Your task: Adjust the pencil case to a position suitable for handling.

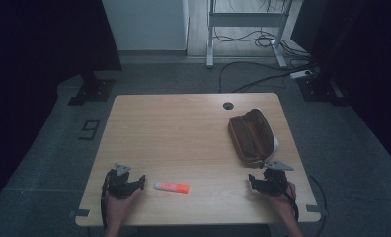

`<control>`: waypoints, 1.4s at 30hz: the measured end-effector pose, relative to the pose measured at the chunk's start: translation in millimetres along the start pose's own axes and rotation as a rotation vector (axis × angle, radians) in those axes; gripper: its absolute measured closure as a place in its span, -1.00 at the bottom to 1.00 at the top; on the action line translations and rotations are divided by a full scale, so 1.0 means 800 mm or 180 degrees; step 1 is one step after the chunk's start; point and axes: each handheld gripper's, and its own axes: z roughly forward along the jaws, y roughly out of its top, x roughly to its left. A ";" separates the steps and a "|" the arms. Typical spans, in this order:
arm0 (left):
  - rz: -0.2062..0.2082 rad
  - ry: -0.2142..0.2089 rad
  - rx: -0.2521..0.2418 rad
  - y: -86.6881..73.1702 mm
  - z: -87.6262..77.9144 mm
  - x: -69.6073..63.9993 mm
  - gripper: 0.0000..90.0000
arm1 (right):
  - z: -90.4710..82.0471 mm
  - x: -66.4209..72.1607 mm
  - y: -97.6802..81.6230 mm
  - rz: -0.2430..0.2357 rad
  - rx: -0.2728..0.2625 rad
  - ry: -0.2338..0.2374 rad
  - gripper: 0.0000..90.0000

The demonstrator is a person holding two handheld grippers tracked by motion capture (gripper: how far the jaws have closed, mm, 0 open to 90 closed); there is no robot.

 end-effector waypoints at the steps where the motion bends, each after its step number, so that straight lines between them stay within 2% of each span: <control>1: 0.0000 0.0000 0.0000 0.000 0.000 0.000 -0.57 | -0.002 -0.001 0.001 0.0000 -0.0014 0.0008 -0.60; 15: 0.0001 0.0003 -0.0002 0.000 0.000 0.000 -0.57 | -0.038 -0.027 0.012 0.0216 -0.0264 0.0051 -0.61; 18: 0.0002 0.0001 -0.0001 0.000 0.000 0.000 -0.57 | -0.052 -0.036 0.021 0.0262 -0.0389 0.0014 -0.62; 31: 0.0001 0.0004 -0.0001 0.000 0.000 0.000 -0.57 | -0.080 -0.059 0.049 0.0330 -0.0663 -0.0057 -0.61; 38: 0.0002 0.0001 -0.0001 0.000 0.000 0.000 -0.57 | -0.071 -0.067 0.063 0.0410 -0.0738 -0.0021 -0.54; 42: 0.0008 0.0001 0.0005 0.000 0.000 0.000 -0.57 | -0.055 -0.074 0.076 0.0465 -0.0745 -0.0050 -0.50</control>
